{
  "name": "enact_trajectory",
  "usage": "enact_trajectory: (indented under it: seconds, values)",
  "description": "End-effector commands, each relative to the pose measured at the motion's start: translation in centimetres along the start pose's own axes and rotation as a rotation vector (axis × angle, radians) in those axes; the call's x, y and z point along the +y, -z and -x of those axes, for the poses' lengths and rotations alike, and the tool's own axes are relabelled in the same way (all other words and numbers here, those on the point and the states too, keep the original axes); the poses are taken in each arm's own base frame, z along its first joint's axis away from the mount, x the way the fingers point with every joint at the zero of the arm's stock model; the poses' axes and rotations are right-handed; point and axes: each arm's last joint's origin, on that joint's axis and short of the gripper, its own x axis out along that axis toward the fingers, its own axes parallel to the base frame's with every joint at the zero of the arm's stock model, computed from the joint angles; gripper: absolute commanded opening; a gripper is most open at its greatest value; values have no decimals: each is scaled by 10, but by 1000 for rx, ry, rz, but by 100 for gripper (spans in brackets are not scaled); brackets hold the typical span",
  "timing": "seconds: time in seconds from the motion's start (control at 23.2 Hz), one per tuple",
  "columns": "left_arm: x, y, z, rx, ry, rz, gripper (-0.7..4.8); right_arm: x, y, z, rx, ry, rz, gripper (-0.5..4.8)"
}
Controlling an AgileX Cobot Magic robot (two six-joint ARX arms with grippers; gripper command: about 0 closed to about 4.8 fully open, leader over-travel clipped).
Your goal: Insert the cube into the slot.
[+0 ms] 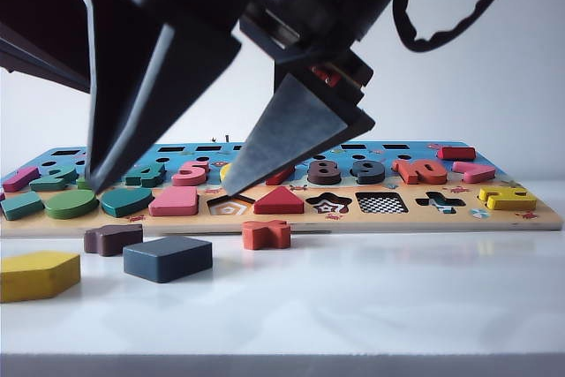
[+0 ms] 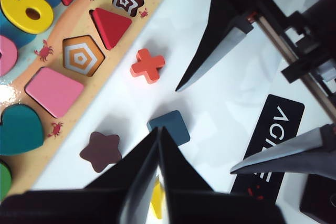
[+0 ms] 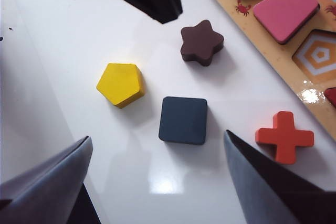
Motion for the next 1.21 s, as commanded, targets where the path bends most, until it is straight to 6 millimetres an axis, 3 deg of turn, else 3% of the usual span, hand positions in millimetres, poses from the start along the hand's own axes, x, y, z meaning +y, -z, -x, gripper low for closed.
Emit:
enact_trajectory:
  seconds: [0.04,0.73,0.95,1.21]
  values:
    - [-2,-1,-2,-1,34,-14,17,0,-1,-3,-8,13,0,479]
    - [-5,5,-4,69,67,29,17,-2,1,-23,10,65,11,478]
    - [-6,10,-3,112,76,57,17,-2,3,-28,23,70,21,464]
    - [-7,11,-3,120,78,63,17,-2,3,-29,24,70,22,405]
